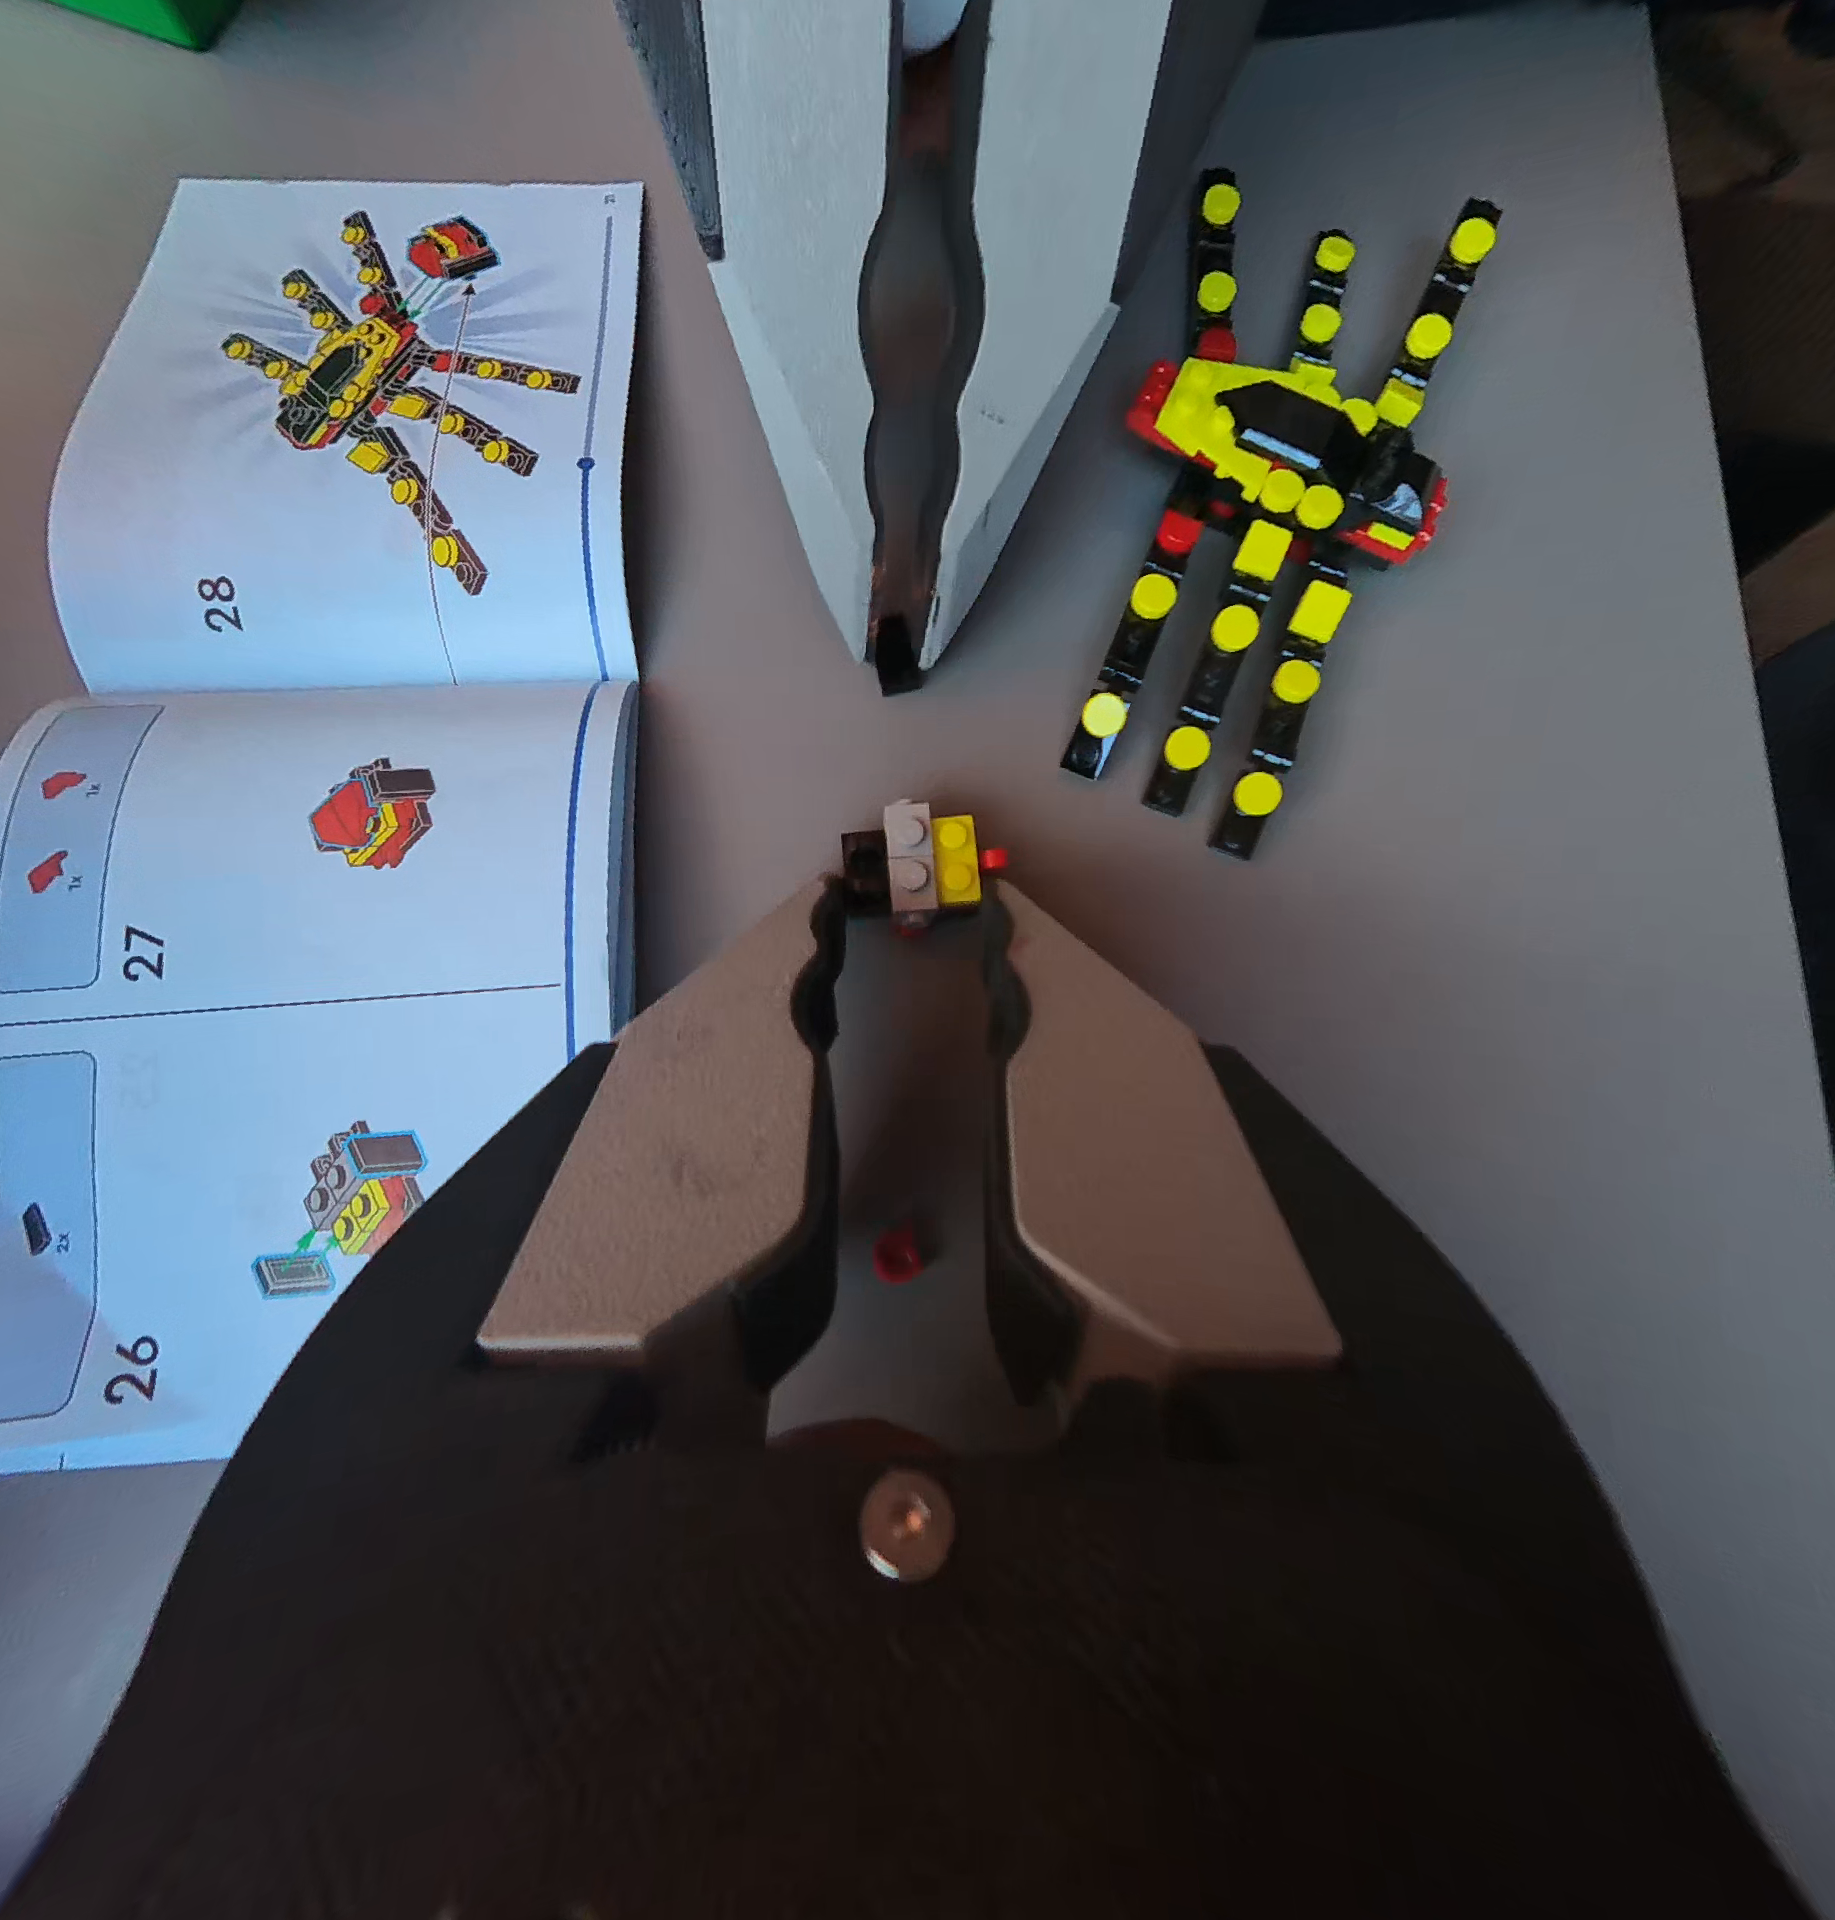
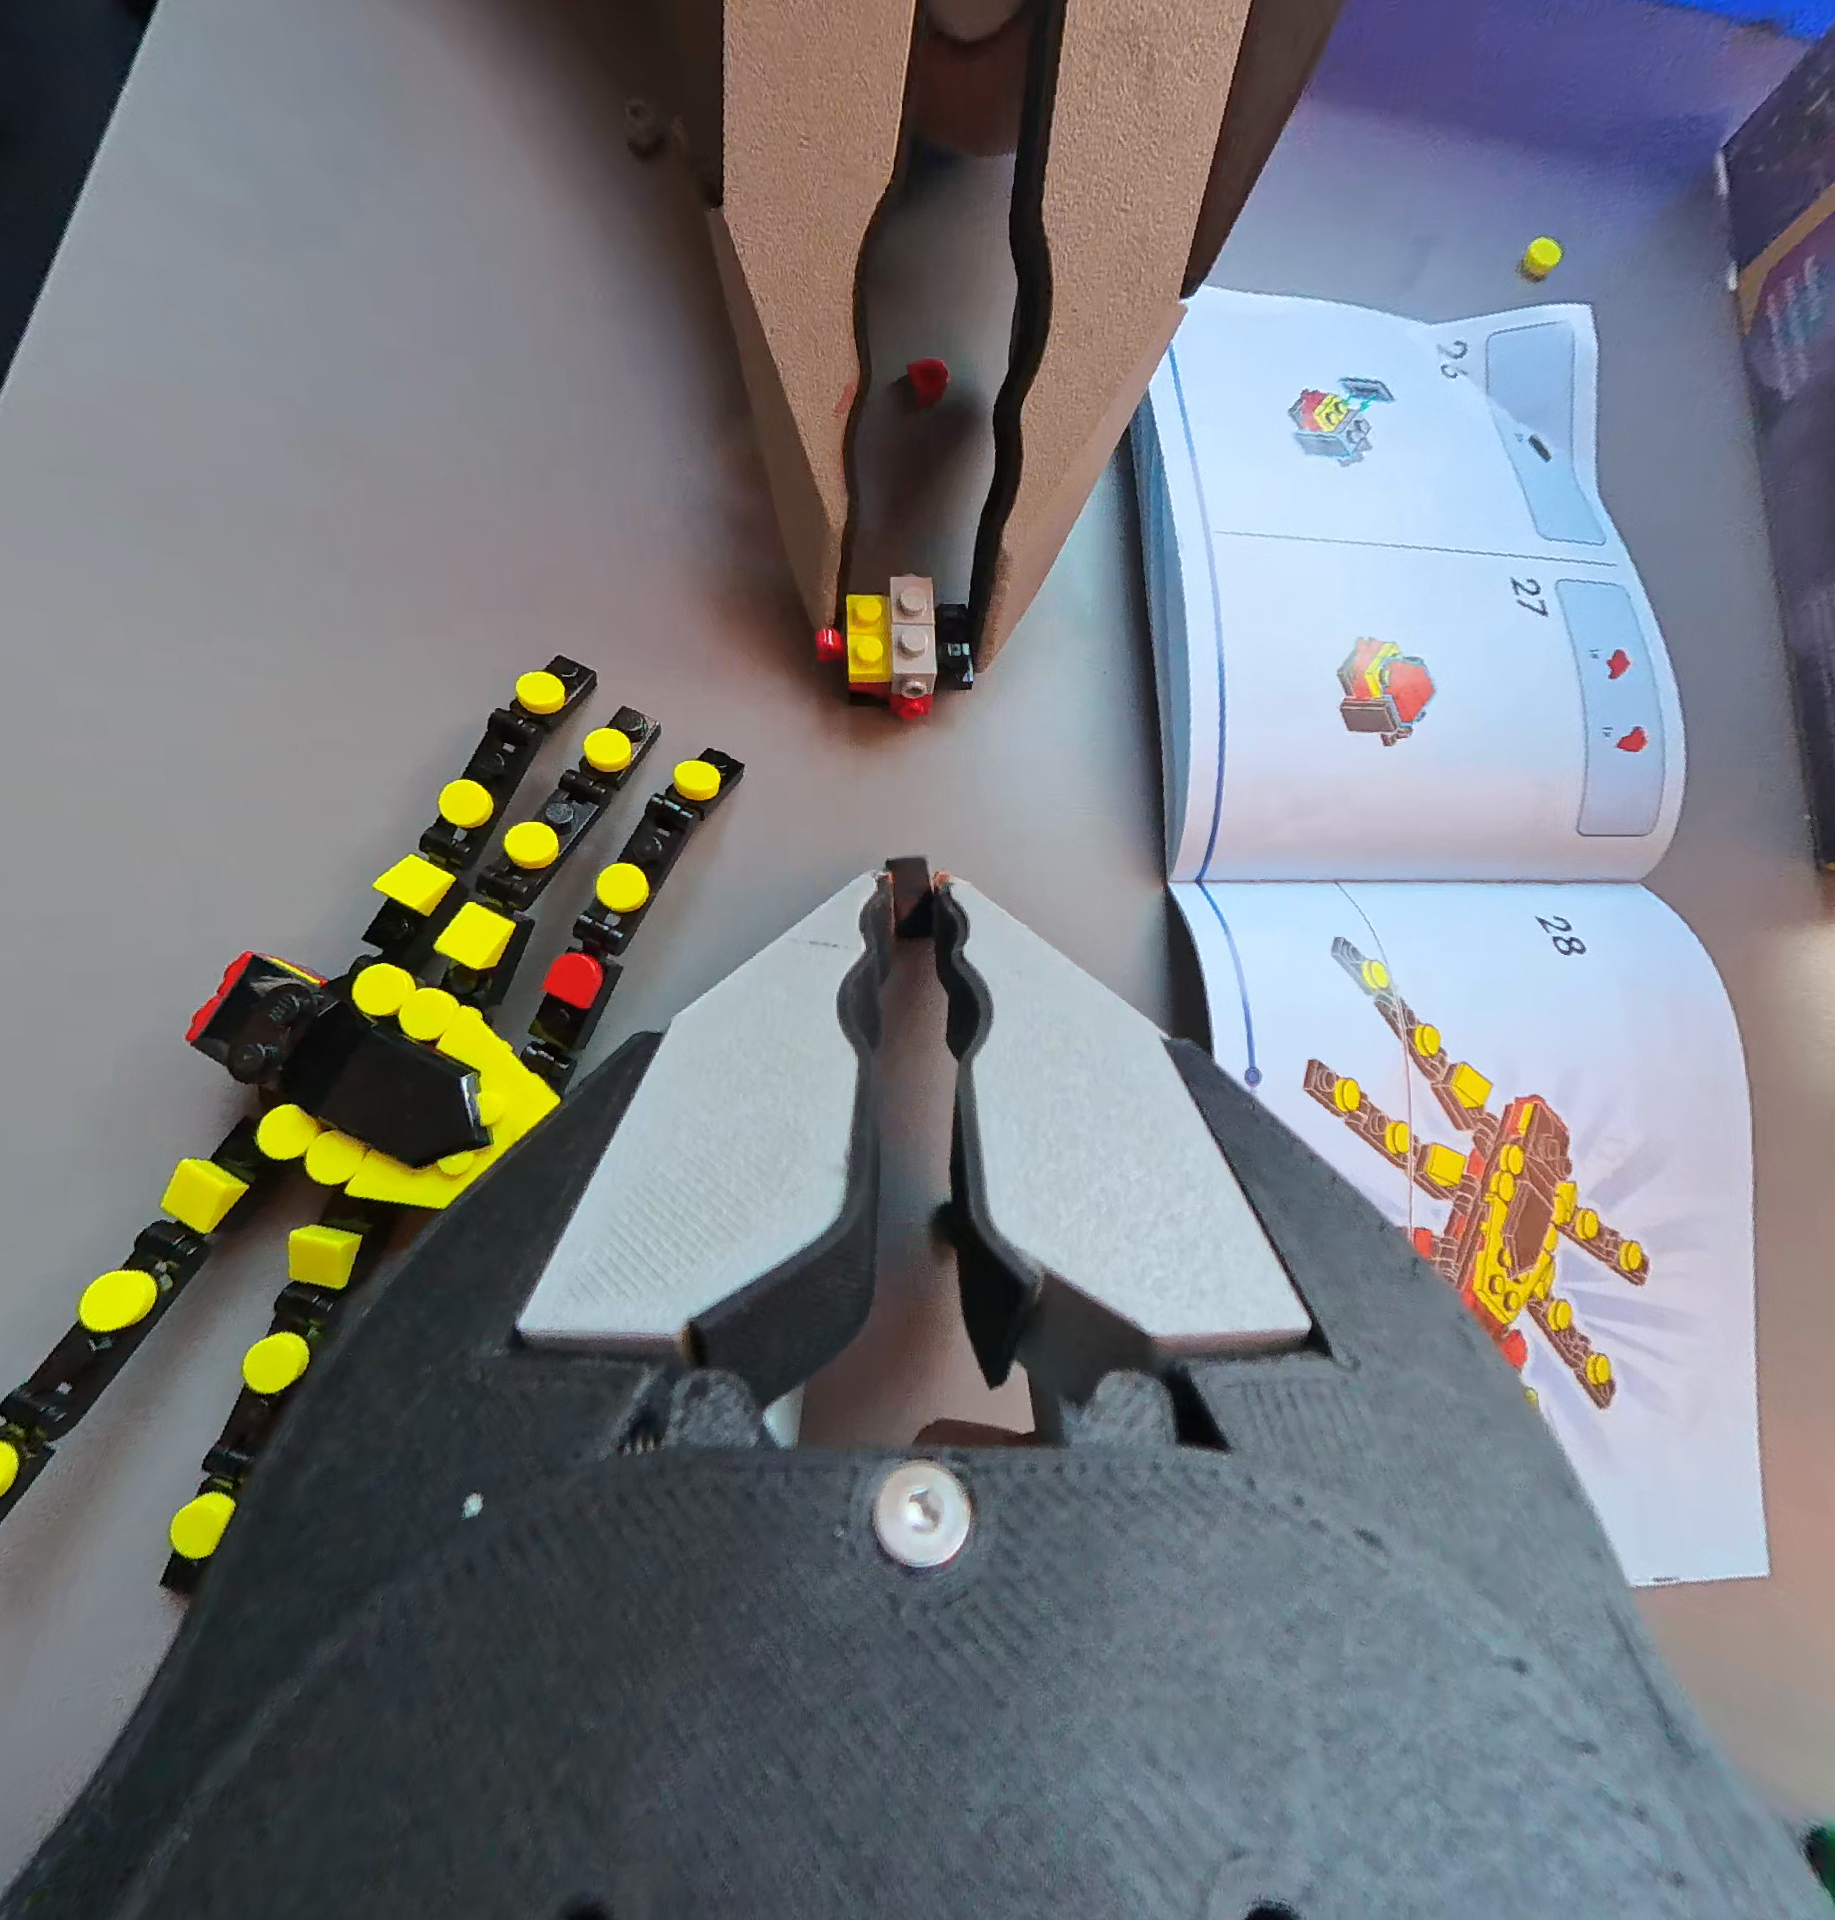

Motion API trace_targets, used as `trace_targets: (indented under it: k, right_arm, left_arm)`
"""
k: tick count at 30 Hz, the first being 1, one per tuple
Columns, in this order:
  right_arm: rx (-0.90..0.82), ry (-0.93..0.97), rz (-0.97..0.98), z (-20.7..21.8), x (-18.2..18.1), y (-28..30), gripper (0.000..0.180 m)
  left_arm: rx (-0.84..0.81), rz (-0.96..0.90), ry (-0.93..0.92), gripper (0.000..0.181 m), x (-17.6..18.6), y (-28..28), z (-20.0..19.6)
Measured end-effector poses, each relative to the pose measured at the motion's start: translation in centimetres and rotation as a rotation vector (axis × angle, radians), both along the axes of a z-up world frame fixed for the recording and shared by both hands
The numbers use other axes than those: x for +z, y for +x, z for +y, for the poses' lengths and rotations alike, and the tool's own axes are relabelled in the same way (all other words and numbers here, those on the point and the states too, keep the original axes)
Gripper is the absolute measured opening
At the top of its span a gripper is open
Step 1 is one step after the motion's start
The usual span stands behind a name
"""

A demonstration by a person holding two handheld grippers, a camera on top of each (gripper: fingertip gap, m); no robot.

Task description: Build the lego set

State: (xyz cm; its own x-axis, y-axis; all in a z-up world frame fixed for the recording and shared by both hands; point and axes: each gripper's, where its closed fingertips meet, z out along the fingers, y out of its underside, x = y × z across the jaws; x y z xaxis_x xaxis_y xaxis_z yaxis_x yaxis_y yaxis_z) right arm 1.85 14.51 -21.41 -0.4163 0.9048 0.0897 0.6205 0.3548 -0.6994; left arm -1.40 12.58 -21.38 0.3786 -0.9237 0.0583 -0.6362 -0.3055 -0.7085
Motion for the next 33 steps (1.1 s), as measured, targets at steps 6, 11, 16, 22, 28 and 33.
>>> trace_targets:
  k: [6, 11, 16, 22, 28, 33]
  right_arm:
    - [-0.029, -0.035, 0.012, 0.3, 0.4, -0.2, 0.006]
    - [-0.103, -0.193, 0.073, 0.2, 2.8, -1.3, 0.017]
    - [-0.152, -0.345, 0.129, 0.0, 5.0, -2.2, 0.021]
    - [-0.203, -0.105, 0.187, 3.8, 6.2, 0.2, 0.028]
    - [-0.316, -0.005, 0.370, 7.1, 12.1, 4.8, 0.031]
    - [-0.258, 0.019, 0.459, 5.7, 14.2, 5.1, 0.031]
  left_arm:
    - [0.056, -0.042, 0.058, 0.022, 0.9, -0.4, 1.4]
    - [0.076, -0.138, 0.206, 0.022, 3.7, -0.1, 2.4]
    - [0.075, -0.200, 0.328, 0.022, 5.9, 0.3, 2.5]
    - [0.082, -0.523, 0.018, 0.022, 8.5, 1.2, 1.6]
    - [0.210, -0.634, -0.066, 0.022, 9.5, -0.7, 3.8]
    - [0.149, -0.830, -0.209, 0.022, 12.1, 0.7, 2.9]
